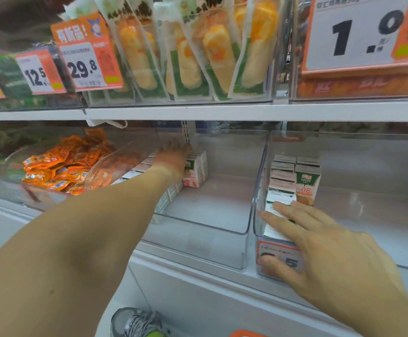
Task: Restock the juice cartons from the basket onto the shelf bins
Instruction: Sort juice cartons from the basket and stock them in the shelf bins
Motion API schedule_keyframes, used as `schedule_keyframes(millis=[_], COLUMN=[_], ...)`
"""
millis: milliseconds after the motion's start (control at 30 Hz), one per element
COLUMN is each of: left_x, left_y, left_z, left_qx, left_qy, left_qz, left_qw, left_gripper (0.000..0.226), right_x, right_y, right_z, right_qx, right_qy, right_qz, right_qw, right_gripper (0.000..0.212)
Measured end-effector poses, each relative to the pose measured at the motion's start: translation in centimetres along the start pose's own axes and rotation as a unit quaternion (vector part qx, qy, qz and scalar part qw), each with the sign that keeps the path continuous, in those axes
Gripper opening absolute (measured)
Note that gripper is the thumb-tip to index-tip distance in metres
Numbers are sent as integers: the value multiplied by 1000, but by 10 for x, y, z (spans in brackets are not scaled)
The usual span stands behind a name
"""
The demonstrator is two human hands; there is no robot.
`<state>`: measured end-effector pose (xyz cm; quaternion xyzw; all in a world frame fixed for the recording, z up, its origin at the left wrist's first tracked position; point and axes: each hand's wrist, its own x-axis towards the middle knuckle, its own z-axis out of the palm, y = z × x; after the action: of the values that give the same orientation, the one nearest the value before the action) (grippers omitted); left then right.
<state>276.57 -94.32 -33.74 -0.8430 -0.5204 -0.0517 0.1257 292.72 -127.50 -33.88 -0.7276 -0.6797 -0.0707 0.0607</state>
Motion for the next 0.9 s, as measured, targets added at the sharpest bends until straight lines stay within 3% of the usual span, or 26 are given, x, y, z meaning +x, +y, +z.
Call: schedule_keyframes(millis=[100,200,300,367,433,567,667,767,833,900], left_x=[-10,-43,-97,-144,-197,-290,-345,-391,-414,-430], left_y=[4,6,8,18,38,92,128,152,161,166], left_z=[-11,-28,-45,-54,-56,-24,19,72,100,117], left_qx=[-35,-154,-214,-291,-378,-477,-526,-503,-471,-446], left_qy=[14,114,256,340,368,258,99,-45,-122,-211], left_qz=[-2,18,62,83,62,54,42,78,113,138], left_qw=[999,981,941,890,847,838,844,859,866,859], left_gripper=[73,50,28,14,9,13,16,19,17,20], right_x=[-1,-4,-7,-7,-7,-8,-25,-74,-117,-158], right_y=[1,1,3,5,7,19,22,12,6,5], right_z=[1,-2,-3,-3,-5,-5,-6,2,25,65], right_qx=[2,0,3,11,18,130,164,204,257,285], right_qy=[4,8,10,8,-3,-16,112,233,207,128], right_qz=[-9,-12,-14,-13,-18,-47,-87,-94,-65,-28], right_qw=[1000,1000,1000,1000,1000,990,976,946,942,950], right_gripper=[73,74,74,74,77,85,63,37,30,30])
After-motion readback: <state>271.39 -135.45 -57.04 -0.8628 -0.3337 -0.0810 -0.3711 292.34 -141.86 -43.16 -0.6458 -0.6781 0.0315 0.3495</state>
